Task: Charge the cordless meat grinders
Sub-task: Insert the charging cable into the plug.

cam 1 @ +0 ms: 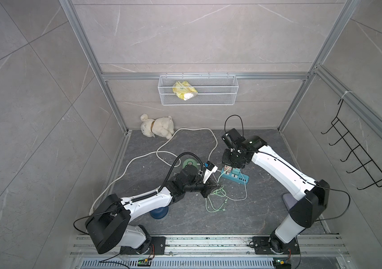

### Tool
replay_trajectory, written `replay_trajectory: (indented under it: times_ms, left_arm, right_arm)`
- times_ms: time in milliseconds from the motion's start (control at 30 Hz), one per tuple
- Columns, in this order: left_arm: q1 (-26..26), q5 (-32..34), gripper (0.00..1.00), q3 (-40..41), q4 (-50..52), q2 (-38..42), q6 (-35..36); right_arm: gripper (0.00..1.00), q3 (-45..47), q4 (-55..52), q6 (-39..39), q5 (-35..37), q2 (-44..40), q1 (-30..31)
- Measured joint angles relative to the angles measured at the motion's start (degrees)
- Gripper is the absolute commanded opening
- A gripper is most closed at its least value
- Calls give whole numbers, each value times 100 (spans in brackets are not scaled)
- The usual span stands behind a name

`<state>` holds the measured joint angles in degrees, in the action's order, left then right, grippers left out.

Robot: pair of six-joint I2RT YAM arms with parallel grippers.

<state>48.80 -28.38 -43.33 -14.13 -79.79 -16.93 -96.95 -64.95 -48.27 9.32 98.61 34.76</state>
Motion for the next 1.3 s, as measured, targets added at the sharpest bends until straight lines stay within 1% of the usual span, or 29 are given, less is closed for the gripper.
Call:
replay_trajectory:
  times_ms: [67, 200, 433, 767, 1300]
  left_arm:
    - [0, 0, 0, -59, 293, 0, -66]
    - [0, 66, 0, -70, 527, 50, -142]
    - [0, 201, 0, -70, 538, 164, -304]
    - [0, 382, 0, -87, 525, 76, -411]
    - [0, 404, 0, -188, 514, -50, -413]
  right_arm:
    - [0, -122, -109, 55, 144, 269, -17]
    - [0, -291, -133, 146, 205, 691, -96]
    - [0, -385, -131, 157, 238, 1139, -267]
    - [0, -374, -107, 136, 295, 1279, -387]
    - [0, -229, 81, 131, 293, 1381, -496]
